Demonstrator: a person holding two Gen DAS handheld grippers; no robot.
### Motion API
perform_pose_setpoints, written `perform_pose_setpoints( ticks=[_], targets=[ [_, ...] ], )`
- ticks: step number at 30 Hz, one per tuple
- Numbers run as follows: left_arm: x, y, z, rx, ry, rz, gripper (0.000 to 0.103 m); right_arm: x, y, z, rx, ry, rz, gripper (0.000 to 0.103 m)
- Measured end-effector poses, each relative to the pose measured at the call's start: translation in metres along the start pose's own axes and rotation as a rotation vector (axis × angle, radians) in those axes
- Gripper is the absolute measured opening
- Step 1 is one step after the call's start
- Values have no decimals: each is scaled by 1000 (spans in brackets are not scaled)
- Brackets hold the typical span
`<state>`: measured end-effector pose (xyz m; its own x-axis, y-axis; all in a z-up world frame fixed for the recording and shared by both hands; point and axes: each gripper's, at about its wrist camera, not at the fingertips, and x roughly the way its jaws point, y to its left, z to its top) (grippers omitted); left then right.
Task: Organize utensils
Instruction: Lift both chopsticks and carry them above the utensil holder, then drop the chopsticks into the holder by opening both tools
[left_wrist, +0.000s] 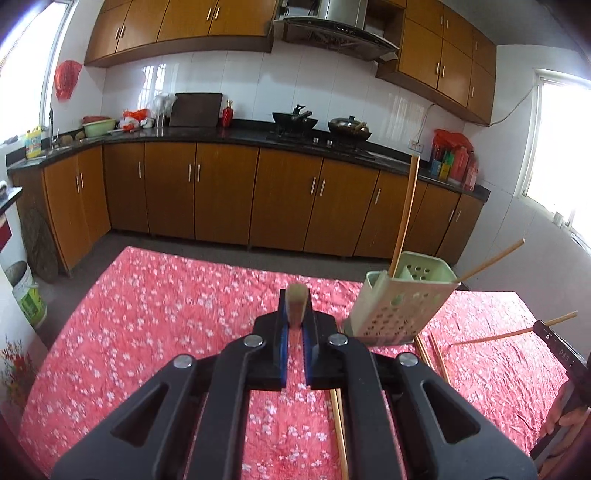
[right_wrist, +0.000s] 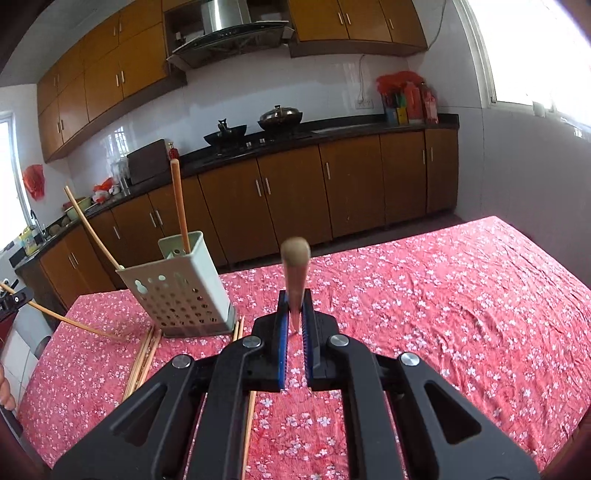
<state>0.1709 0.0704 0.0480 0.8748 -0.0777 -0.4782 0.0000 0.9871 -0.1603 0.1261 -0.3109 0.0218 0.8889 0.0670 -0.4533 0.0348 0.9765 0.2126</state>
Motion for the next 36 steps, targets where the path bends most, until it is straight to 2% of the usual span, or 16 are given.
perform_pose_setpoints(
  ticks=[5,8,14,20,23,26,29,36],
  targets=[
    [-10,-8,12,13,-13,-40,7,-4,12,14,12,-16,71,7],
    [-21,-19,24,26,-38,-85,7,-15,24,31,16,-53,147,7],
    [-47,-53,60,44,-149,-175,7,-36,54,70,9,-180,264,7],
    [-54,-81,100,10,-289,-189,7,-35,76,98,1,-318,274,7],
    [-48,-93,116,-9,-350,-179,7,-21,81,105,4,-350,251,7],
    [-34,-103,121,-13,-387,-159,7,-1,83,107,7,-337,230,7],
    [-8,-111,118,-8,-385,-137,7,20,83,103,10,-295,216,7],
    [54,-110,95,-11,-257,-126,7,46,85,86,-1,-201,222,8]
  ],
)
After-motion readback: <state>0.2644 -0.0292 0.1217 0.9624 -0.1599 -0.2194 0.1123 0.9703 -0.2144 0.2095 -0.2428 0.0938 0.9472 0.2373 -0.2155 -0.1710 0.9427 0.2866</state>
